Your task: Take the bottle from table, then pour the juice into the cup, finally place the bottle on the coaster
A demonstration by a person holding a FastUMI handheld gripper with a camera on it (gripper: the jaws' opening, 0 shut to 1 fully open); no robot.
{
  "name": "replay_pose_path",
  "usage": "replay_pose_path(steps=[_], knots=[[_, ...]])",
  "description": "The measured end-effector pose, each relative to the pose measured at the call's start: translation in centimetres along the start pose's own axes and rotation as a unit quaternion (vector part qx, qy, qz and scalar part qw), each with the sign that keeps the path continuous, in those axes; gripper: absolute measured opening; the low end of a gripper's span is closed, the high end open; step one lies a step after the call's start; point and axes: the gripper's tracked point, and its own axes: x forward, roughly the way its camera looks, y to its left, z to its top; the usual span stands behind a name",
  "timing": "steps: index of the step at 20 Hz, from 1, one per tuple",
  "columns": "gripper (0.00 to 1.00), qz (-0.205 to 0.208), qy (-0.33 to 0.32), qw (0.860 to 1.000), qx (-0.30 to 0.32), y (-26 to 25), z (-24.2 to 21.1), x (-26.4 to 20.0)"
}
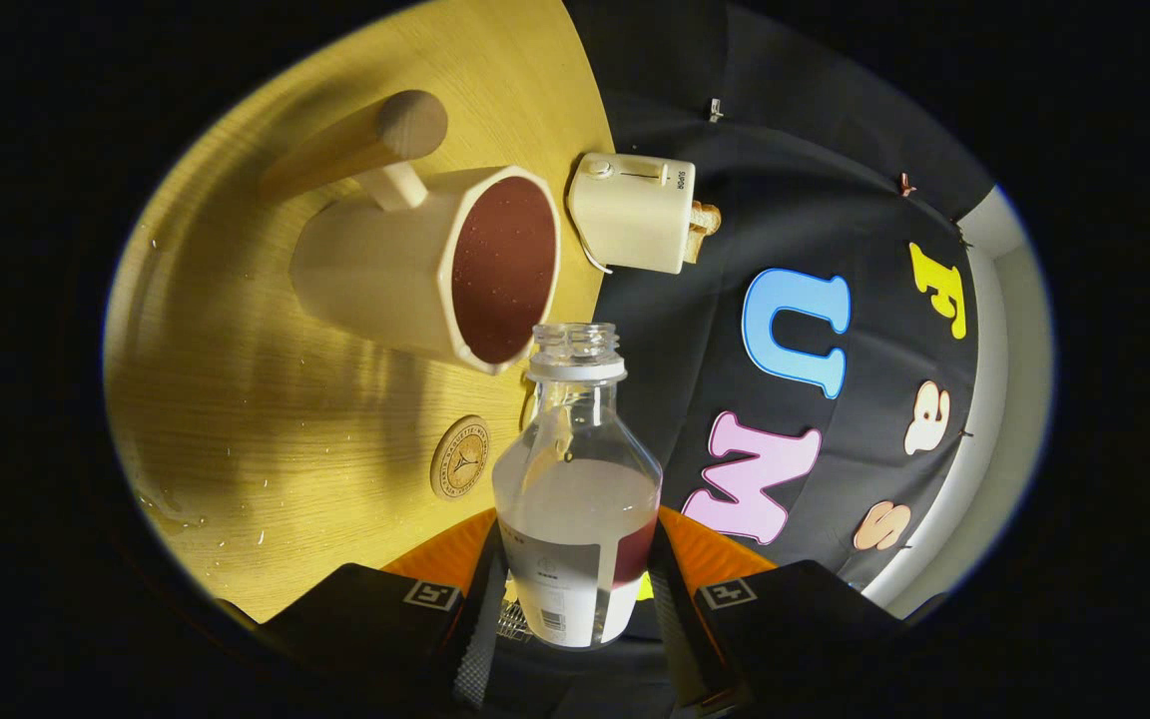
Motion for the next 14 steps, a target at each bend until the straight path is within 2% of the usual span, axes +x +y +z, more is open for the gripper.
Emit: replay_pose_path(steps=[14], knots=[[0.71, -0.013, -0.018, 0.999, -0.040, -1.1, 0.6, 0.7]])
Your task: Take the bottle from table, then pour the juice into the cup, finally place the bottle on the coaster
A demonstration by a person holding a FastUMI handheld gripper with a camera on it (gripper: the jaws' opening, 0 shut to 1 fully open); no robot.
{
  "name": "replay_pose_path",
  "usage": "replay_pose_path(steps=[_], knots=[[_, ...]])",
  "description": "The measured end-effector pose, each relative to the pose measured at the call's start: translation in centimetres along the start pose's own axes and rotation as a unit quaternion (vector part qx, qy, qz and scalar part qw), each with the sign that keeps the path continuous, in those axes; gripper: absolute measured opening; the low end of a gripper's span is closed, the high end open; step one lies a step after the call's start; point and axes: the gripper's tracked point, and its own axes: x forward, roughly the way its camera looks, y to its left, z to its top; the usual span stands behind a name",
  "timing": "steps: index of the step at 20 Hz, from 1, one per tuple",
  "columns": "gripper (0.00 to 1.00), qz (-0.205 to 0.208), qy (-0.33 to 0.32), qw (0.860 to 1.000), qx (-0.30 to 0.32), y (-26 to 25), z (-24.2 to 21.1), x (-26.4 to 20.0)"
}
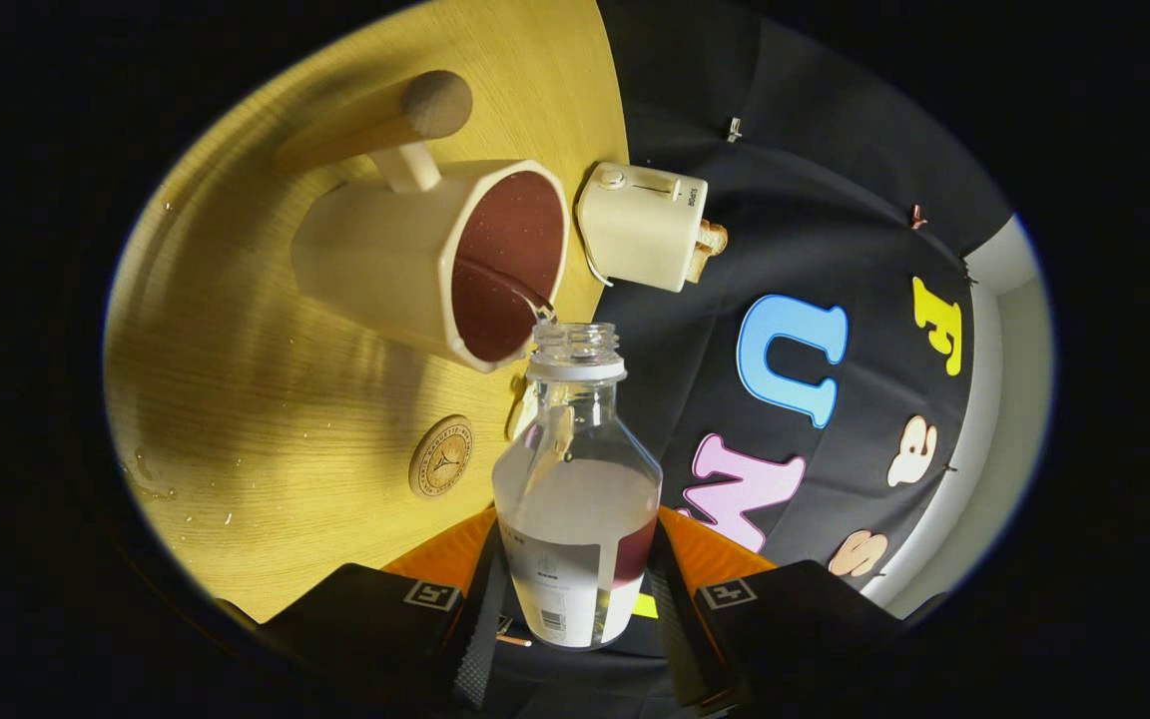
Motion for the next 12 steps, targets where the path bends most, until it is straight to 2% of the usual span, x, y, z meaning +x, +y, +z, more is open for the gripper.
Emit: replay_pose_path(steps=[12], knots=[[0.71, -0.012, -0.016, 0.999, -0.030, -0.30, 0.80, -0.21]])
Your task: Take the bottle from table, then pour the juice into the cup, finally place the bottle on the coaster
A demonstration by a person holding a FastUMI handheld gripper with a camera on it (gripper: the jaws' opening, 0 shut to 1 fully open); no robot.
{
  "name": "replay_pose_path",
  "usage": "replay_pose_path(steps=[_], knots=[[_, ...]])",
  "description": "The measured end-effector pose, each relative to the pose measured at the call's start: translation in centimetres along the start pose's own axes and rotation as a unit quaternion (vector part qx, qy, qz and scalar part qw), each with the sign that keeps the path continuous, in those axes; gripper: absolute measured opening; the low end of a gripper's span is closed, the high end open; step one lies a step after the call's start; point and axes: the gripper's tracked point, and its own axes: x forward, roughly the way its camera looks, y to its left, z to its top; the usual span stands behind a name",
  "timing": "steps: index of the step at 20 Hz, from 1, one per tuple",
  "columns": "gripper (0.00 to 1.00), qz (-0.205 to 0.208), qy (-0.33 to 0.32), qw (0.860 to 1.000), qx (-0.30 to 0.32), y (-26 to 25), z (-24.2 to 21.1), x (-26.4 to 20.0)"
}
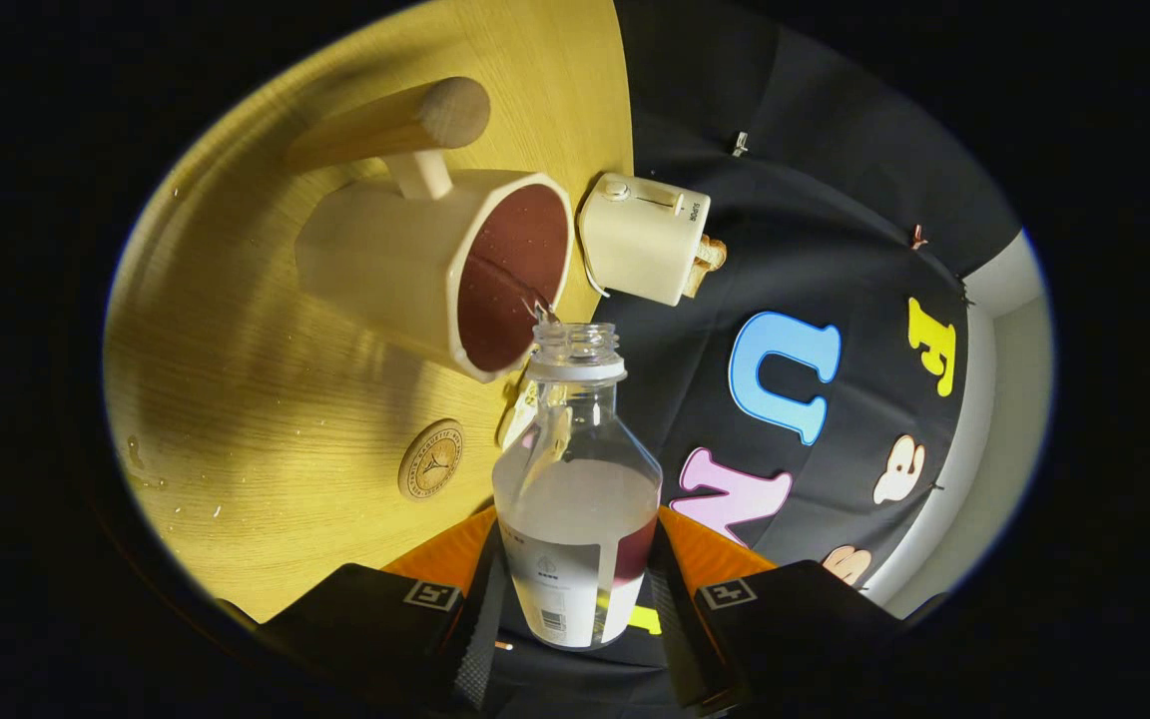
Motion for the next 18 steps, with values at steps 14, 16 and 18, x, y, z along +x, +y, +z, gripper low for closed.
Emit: replay_pose_path(steps=[14, 16, 18], knots=[[0.71, -0.006, -0.009, 1.000, -0.024, -0.38, 0.04, 0.05], [0.71, -0.012, -0.013, 0.999, -0.032, -0.65, 0.22, 0.03], [0.71, -0.014, -0.015, 0.999, -0.037, -0.63, 0.24, -0.03]])
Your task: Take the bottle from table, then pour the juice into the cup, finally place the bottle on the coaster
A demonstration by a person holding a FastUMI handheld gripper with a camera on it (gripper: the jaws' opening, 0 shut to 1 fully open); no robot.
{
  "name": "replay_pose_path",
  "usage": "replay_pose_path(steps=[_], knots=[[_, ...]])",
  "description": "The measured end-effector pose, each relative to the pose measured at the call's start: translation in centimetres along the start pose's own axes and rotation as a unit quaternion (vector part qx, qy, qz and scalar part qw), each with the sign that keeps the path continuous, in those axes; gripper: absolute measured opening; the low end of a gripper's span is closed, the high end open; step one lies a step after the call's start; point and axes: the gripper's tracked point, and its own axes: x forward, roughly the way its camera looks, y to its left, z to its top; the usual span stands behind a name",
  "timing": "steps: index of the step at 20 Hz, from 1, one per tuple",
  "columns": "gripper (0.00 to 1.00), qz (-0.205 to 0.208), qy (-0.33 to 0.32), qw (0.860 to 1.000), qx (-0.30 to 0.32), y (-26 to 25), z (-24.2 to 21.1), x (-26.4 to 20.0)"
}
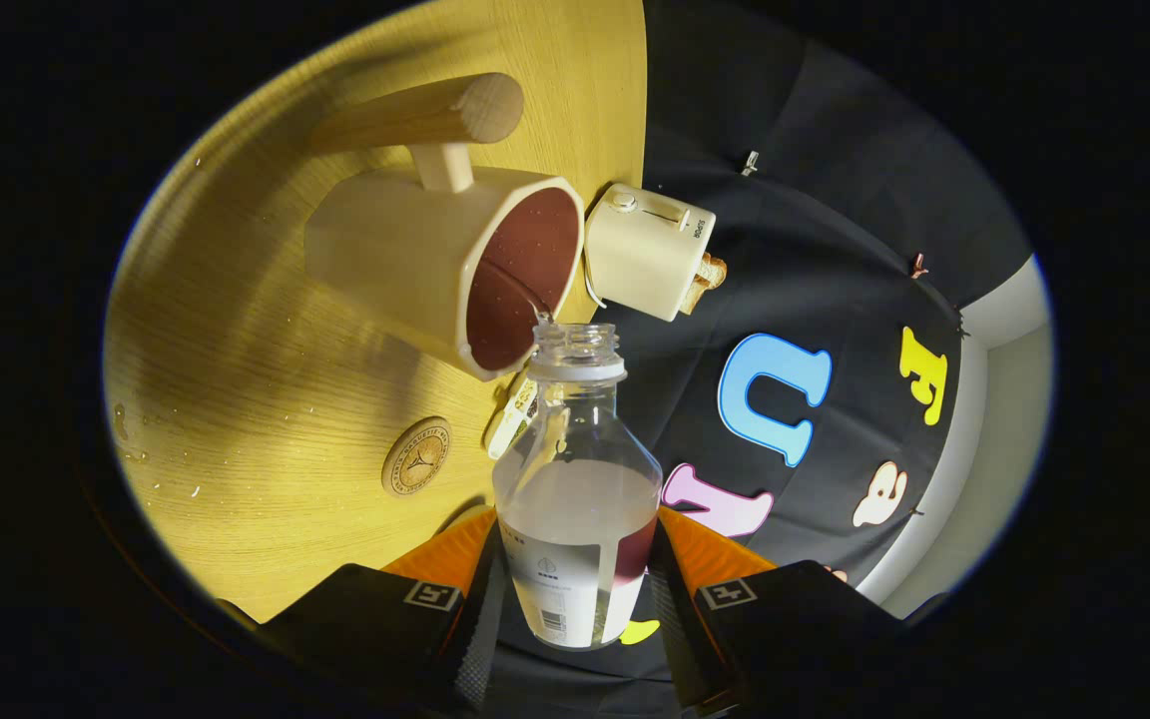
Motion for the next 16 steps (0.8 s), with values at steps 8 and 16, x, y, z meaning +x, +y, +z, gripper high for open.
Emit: replay_pose_path(steps=[8, 16], knots=[[0.71, -0.014, -0.012, 1.000, -0.024, -0.6, 0.4, -0.1], [0.71, -0.027, -0.017, 0.999, -0.044, -1.4, 0.8, 0.0]])
